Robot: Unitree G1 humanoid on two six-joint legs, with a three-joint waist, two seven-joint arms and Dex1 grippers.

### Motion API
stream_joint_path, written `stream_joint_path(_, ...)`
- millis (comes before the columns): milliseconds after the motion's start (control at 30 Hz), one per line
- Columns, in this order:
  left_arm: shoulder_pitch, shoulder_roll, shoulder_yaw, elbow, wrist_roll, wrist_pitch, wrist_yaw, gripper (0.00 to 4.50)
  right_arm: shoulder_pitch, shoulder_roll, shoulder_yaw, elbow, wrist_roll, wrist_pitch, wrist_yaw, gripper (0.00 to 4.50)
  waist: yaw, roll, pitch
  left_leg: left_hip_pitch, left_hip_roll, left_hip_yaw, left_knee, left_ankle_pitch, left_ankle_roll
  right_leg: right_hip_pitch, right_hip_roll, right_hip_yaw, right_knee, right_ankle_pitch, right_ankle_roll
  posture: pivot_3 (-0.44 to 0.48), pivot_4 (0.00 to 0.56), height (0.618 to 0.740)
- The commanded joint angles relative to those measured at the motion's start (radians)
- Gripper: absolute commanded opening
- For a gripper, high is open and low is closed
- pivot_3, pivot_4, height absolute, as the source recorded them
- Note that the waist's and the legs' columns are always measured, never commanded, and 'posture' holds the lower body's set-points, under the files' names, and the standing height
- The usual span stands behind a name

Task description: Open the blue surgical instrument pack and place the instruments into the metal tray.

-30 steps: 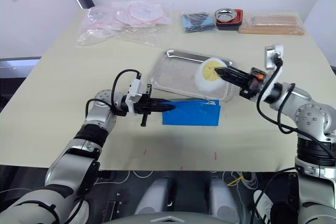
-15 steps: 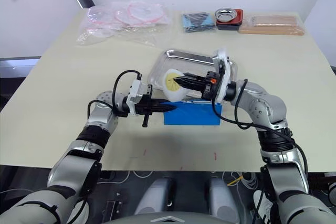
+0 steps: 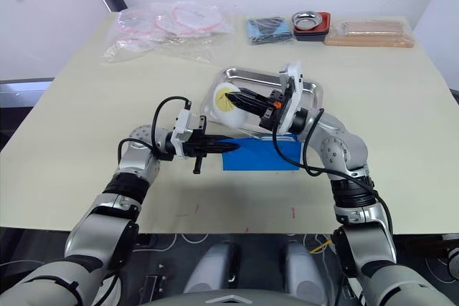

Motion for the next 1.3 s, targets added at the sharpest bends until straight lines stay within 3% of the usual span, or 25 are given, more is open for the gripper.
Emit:
stream_joint_path(33,0.01,-0.017,-0.023,-0.025,0.031,-0.003,-0.043,0.0,-0.057,0.05,-0.029,-0.058,0.043,-0.041,-0.023,0.07,0.001,0.0,0.0,0.0,0.0,0.0,0.0,0.0,0.0,0.0,0.0,0.0,0.0,0.0,0.0,0.0,0.15,0.74)
stream_joint_path(433,0.007,-0.02,-0.025,-0.016,0.04,-0.012,-0.048,0.0,-0.061,0.073,-0.056,-0.099,0.07,-0.031,-0.04,0.07,0.001,0.0,0.0,0.0,0.0,0.0,0.0,0.0,0.0,0.0,0.0,0.0,0.0,0.0,0.0,0.0,0.15,0.74)
stream_joint_path(933,0.012,-0.032,-0.022,-0.014,0.042,-0.015,-0.043,0.0,-0.053,0.086,0.076,-0.068,-0.092,-0.127,-0.003,0.07,0.001,0.0,0.0,0.0,0.0,0.0,0.0,0.0,0.0,0.0,0.0,0.0,0.0,0.0,0.0,0.0,0.15,0.74)
stream_joint_path(1300,0.024,-0.029,-0.02,-0.017,0.053,-0.018,-0.048,0.0,0.075,-0.127,0.11,-0.178,-0.01,-0.037,0.246,0.07,0.002,0.0,0.0,0.0,0.0,-0.001,0.0,0.0,0.0,0.0,-0.001,0.0,-0.001,0.0,0.0,0.0,0.15,0.74)
